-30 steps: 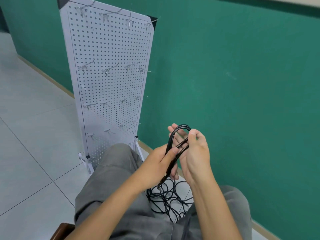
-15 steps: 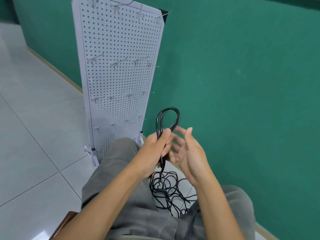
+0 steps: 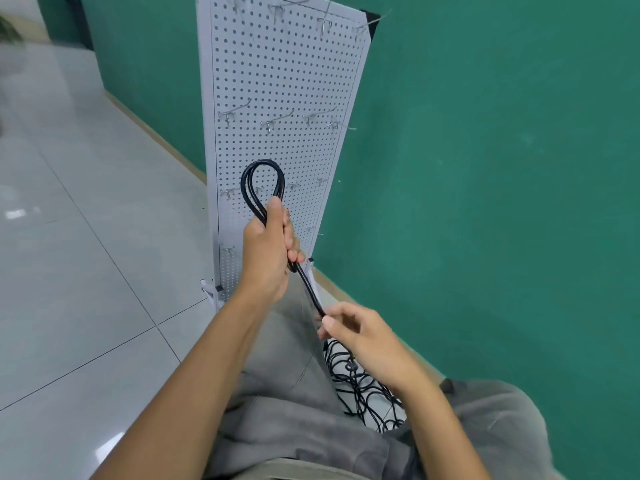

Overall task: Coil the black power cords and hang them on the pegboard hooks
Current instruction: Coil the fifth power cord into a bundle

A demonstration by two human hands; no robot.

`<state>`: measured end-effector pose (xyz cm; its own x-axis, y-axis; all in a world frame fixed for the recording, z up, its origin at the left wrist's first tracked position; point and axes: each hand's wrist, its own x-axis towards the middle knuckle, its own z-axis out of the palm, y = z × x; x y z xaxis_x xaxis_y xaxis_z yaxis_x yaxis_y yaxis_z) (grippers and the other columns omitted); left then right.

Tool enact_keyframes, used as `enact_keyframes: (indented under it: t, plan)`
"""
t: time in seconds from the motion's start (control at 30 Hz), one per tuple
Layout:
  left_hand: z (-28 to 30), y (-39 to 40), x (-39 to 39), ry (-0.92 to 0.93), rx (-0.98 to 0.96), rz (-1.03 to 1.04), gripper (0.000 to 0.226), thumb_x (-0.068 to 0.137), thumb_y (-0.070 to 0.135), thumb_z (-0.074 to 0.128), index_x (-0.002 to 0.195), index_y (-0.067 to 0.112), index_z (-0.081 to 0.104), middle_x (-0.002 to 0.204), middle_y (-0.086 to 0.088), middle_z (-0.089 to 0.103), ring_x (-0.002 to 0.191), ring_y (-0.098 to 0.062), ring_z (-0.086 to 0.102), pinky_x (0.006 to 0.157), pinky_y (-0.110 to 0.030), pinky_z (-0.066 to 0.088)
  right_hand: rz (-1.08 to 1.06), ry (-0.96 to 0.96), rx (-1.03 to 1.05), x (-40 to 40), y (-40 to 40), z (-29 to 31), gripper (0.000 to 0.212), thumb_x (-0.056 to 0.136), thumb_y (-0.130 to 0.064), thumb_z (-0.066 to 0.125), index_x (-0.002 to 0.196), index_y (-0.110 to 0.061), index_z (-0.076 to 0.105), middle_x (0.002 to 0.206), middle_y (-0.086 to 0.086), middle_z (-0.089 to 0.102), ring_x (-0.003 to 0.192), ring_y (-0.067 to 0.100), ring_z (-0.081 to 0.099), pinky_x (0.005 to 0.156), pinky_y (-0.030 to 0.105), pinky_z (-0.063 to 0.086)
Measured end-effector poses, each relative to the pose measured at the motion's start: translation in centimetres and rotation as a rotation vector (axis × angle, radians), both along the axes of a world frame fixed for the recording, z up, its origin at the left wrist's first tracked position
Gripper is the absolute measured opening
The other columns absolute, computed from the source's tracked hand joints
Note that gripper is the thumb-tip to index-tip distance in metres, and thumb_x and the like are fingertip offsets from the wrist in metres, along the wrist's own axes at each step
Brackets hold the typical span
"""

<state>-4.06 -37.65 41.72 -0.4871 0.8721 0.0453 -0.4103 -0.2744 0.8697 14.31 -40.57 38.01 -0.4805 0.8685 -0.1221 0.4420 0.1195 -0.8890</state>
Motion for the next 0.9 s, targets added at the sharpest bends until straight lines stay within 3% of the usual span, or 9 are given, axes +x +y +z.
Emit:
enact_keyframes:
  t: [0.1,0.23,0.47,0.57,0.67,0.8,0.9]
  plan:
    - [-0.9,0.4,-0.8,0.133,-0.057,0.055,0.044,0.11,0.042,0.042,0.072,0.019,0.044,0.051,0.001,0.035,0.043,-0.016,0.032,0.043,-0.028,0.037,-0.04,0.051,0.086,0.2,-0.1,0.6,0.015,0.1,-0.013,0.062,0.096,-0.023,0.073,0.082,-0.005,0.071,0.078,0.005,0.062,0.079,0.021,0.049]
    - [-1.9,0.5,-0.1,0.227,-0.112,0.032,0.043,0.11,0.04,0.041,0.075,0.016,0.044,0.05,0.002,0.039,0.04,-0.013,0.038,0.046,-0.028,0.042,-0.077,0.139,0.195,0.5,-0.2,2.7,0.019,0.101,-0.01,0.06,0.1,-0.022,0.074,0.079,-0.014,0.067,0.076,0.003,0.058,0.075,0.016,0.046]
    - [-1.7,-0.5,3.9,0.255,-0.067,-0.191,0.034,0.112,0.024,0.04,0.081,0.009,0.045,0.056,-0.005,0.059,0.048,-0.019,0.061,0.055,-0.031,0.056,-0.175,0.252,0.26,1.4,-0.2,5.2,0.026,0.096,-0.002,0.066,0.093,-0.024,0.079,0.08,-0.003,0.076,0.078,0.004,0.067,0.075,0.014,0.048]
    - [-2.1,-1.0,5.3,0.351,-0.048,-0.285,0.033,0.11,0.024,0.045,0.08,0.011,0.047,0.06,-0.001,0.062,0.053,-0.02,0.059,0.056,-0.034,0.053,-0.2,0.207,0.267,1.7,-0.1,5.7,0.021,0.091,0.0,0.07,0.087,-0.02,0.077,0.08,-0.005,0.078,0.077,0.005,0.071,0.074,0.016,0.049]
    - [-2.0,-1.7,6.4,0.375,-0.058,-0.378,0.033,0.11,0.027,0.046,0.079,0.014,0.047,0.06,0.008,0.057,0.054,-0.014,0.059,0.051,-0.028,0.053,-0.311,0.111,0.33,1.8,0.1,5.6,0.021,0.085,-0.004,0.078,0.081,-0.024,0.072,0.079,-0.007,0.076,0.076,0.011,0.071,0.076,0.024,0.054]
    - [-1.4,-2.4,7.1,0.318,-0.087,-0.493,0.035,0.109,0.035,0.045,0.082,0.014,0.048,0.062,0.0,0.055,0.055,-0.018,0.057,0.048,-0.027,0.049,-0.466,0.001,0.466,1.7,0.0,5.7,0.034,0.081,-0.009,0.083,0.082,-0.028,0.055,0.095,-0.01,0.062,0.067,0.011,0.057,0.063,0.013,0.042]
    - [-0.9,-2.8,7.5,0.275,-0.134,-0.542,0.036,0.109,0.039,0.045,0.086,0.012,0.051,0.061,-0.006,0.056,0.051,-0.02,0.052,0.047,-0.028,0.048,-0.486,-0.04,0.497,1.5,0.0,5.9,0.037,0.082,-0.009,0.081,0.085,-0.026,0.048,0.098,-0.009,0.056,0.062,0.004,0.053,0.06,0.014,0.04]
